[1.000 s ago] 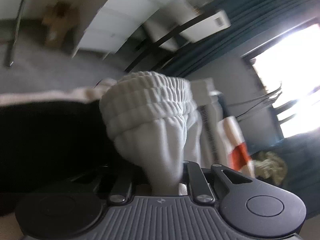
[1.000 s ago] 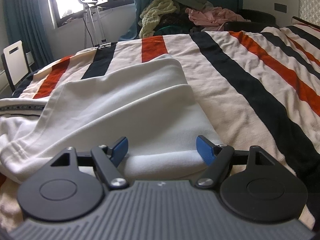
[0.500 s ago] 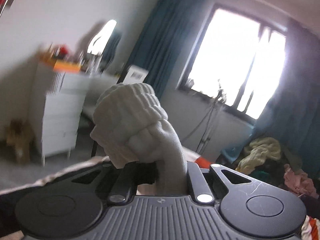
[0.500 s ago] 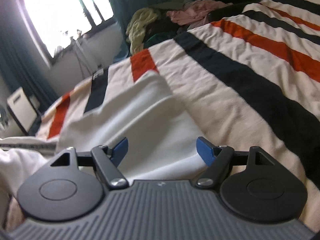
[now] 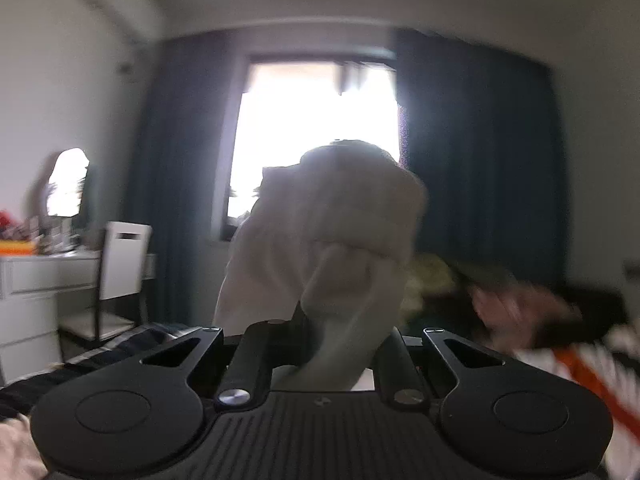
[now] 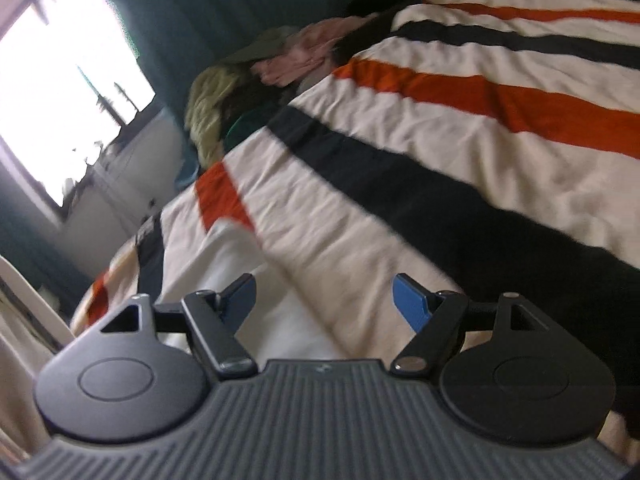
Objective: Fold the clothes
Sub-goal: 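Lower the trousers back onto the blanket and open the left gripper, then grasp the ribbed cuff end with the right gripper while the left gripper grasps the trouser body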
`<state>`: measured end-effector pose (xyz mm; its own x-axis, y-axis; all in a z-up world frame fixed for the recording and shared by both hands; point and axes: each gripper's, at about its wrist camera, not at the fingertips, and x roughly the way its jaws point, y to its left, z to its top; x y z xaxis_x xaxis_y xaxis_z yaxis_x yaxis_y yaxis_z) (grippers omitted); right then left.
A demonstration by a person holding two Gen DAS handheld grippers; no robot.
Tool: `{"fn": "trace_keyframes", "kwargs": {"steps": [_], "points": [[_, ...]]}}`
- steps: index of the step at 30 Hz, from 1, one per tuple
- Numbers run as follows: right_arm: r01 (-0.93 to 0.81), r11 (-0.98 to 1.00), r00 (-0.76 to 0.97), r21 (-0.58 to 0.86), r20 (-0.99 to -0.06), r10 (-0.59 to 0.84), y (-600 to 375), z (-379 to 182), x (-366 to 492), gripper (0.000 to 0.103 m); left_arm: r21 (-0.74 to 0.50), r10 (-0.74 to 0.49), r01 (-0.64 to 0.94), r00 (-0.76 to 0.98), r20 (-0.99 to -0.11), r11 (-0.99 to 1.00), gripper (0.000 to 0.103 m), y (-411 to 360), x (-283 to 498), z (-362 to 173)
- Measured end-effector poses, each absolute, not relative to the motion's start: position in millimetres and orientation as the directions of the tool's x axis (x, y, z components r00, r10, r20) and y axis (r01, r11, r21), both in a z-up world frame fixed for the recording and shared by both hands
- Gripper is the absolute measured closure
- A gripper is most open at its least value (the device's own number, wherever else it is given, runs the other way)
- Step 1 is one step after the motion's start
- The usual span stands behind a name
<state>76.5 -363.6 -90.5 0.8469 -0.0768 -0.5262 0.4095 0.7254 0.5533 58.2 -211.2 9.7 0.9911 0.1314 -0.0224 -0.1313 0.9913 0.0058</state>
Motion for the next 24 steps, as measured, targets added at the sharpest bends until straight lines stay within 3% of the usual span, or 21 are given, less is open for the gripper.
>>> {"fn": "trace_keyframes", "kwargs": {"steps": [4,9,12,14,17,20,24], "points": [[0.438,0.661,0.859,0.610,-0.500,-0.108,-388.5,-86.7,69.0,0.025,0.193,0.001,0.027,0.990,-0.141,0.981,0.087,-279.6,53.8,-53.4],[0.473,0.629,0.860,0.617,-0.478,-0.177,-403.2,-92.1,63.4,0.024,0.296,-0.033,0.117,0.961,-0.274,0.948,0.087,-317.7,69.7,-94.5],[0.466,0.600,0.862,0.651,-0.487,-0.141,-409.4,-99.5,67.8,0.024,0.293,-0.049,0.146,0.948,-0.314,0.945,0.082,-316.2,79.5,-91.7],[0.440,0.595,0.874,0.672,-0.474,-0.111,-408.6,-100.7,68.2,0.024,0.258,-0.064,0.168,0.928,-0.367,0.952,0.052,-300.4,88.8,-86.9],[0.378,0.594,0.900,0.710,-0.432,-0.056,-403.9,-97.7,67.1,0.024,0.194,-0.139,0.270,0.850,-0.508,0.943,0.024,-262.9,110.2,-82.2],[0.314,0.587,0.921,0.746,-0.388,0.000,-399.1,-94.9,66.0,0.024,0.186,-0.182,0.358,0.778,-0.601,0.915,0.020,-235.2,118.0,-81.5],[0.225,0.512,0.930,0.829,-0.340,0.142,-386.9,-106.5,64.1,0.024,0.125,-0.246,0.396,0.757,-0.605,0.910,0.015,-197.7,106.9,-69.6]]}}
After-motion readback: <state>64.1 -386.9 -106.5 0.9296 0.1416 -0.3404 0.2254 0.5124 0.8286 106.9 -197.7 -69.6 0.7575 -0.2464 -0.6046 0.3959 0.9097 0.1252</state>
